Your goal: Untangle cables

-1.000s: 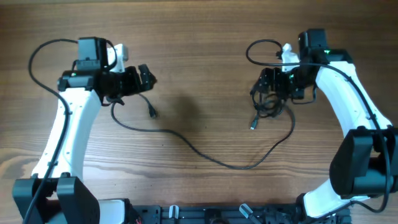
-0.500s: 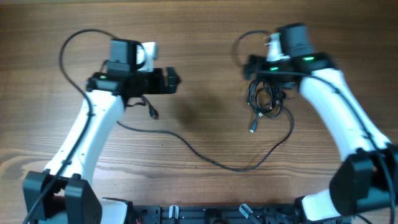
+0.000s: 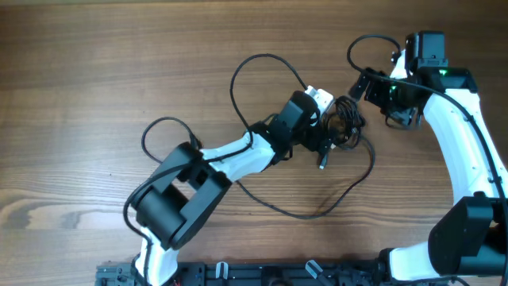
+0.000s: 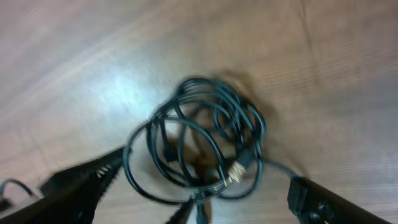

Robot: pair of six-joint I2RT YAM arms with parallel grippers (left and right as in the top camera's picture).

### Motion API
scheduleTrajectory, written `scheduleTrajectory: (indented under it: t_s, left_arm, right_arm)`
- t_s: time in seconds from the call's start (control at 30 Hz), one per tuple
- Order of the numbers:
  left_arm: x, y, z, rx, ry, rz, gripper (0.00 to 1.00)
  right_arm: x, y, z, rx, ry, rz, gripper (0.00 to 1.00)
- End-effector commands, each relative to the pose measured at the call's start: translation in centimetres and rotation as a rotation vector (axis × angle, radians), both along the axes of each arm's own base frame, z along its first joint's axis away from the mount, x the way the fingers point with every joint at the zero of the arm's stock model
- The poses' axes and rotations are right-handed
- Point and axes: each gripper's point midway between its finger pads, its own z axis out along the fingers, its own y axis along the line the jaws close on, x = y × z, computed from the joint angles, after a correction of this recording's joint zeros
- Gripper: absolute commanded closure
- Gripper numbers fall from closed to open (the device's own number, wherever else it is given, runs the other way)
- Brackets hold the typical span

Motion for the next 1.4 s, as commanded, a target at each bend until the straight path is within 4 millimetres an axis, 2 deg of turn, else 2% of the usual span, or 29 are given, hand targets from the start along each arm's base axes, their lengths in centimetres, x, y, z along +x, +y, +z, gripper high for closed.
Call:
scheduleTrajectory:
  t_s: [0.0, 0.03, 0.13, 0.17, 0.2, 0.27, 0.33, 0.53, 0.63, 0.67, 0.7, 0.73, 0.77, 0.83, 0.87, 0.93, 1.03, 1.13, 1.2, 1.27, 1.37]
  left_arm:
    - [0.5, -0.2, -0.5, 0.004, -0.03, 0.009, 0.18]
    - [0.5, -0.1, -0.5, 0.004, -0.03, 0.009, 0.22]
    - [0.3, 0.1, -0.9, 0.018, -0.015, 0.007, 0.11]
    - [0.1, 0.1, -1.0, 0.024, -0.009, 0.006, 0.03]
    - [0.1, 0.1, -1.1, 0.026, -0.007, 0.005, 0.0]
    - [0.0, 0.0, -1.0, 0.022, -0.011, 0.002, 0.01]
    - [0.0, 0.0, -1.0, 0.023, -0.012, 0.003, 0.08]
    - [-0.2, 0.4, -2.5, 0.057, 0.013, 0.005, 0.07]
    - [2.2, 0.9, -2.7, 0.066, -0.083, 0.097, 0.07]
    - [2.5, 0.7, -2.9, 0.056, -0.092, 0.099, 0.09]
    - [2.5, 0.6, -4.0, 0.053, -0.086, 0.102, 0.21]
    - [2.4, 0.6, -4.8, 0.059, -0.077, 0.102, 0.38]
    - [2.3, 0.7, -5.6, 0.072, -0.066, 0.102, 0.6]
    - [2.1, 1.4, -5.9, 0.106, -0.051, 0.115, 0.89]
    - [2.2, 2.0, -5.6, 0.131, -0.053, 0.134, 0.95]
    - [2.5, 3.5, -4.1, 0.183, -0.067, 0.183, 0.96]
    - [1.8, 5.6, 0.4, 0.197, -0.042, 0.271, 0.95]
    - [1.0, 8.0, 6.2, 0.099, 0.018, 0.404, 0.96]
    - [0.8, 10.2, 8.2, 0.071, 0.056, 0.478, 0.96]
    - [0.3, 13.2, 8.4, 0.044, 0.183, 0.559, 0.96]
    - [-0.3, 15.6, 7.0, -0.013, 0.403, 0.54, 0.95]
  right_arm:
    - [1.5, 0.4, 0.9, 0.014, -0.075, 0.005, 0.0]
    - [2.0, 0.4, 1.1, 0.014, -0.095, 0.005, 0.01]
    - [2.4, 0.4, 1.4, 0.013, -0.116, 0.006, 0.0]
    - [2.5, 0.4, 1.4, 0.013, -0.119, 0.006, 0.0]
    - [2.5, 0.4, 1.4, 0.013, -0.119, 0.006, 0.0]
    - [2.5, 0.4, 1.4, 0.013, -0.119, 0.006, 0.01]
    - [2.5, 0.4, 1.4, 0.013, -0.119, 0.006, 0.0]
    - [2.5, 0.4, 1.4, 0.013, -0.119, 0.006, 0.0]
    - [2.5, 0.4, 1.4, 0.013, -0.119, 0.006, 0.0]
    - [2.5, 0.4, 1.4, 0.013, -0.119, 0.006, 0.0]
    - [2.5, 0.4, 1.4, 0.013, -0.118, 0.006, 0.0]
    - [2.5, 0.4, 1.4, 0.013, -0.119, 0.006, 0.0]
    - [2.5, 0.4, 1.4, 0.013, -0.118, 0.006, 0.0]
    - [2.5, 0.4, 1.4, 0.013, -0.119, 0.006, 0.0]
    - [2.5, 0.4, 1.4, 0.013, -0.119, 0.006, 0.0]
    - [2.5, 0.4, 1.4, 0.013, -0.119, 0.006, 0.0]
    - [2.5, 0.4, 1.4, 0.013, -0.119, 0.006, 0.0]
    - [2.5, 0.4, 1.4, 0.013, -0.119, 0.006, 0.0]
    - [2.5, 0.4, 1.4, 0.013, -0.119, 0.006, 0.0]
    - [2.5, 0.4, 1.4, 0.013, -0.119, 0.006, 0.0]
    - [2.5, 0.4, 1.4, 0.013, -0.118, 0.006, 0.0]
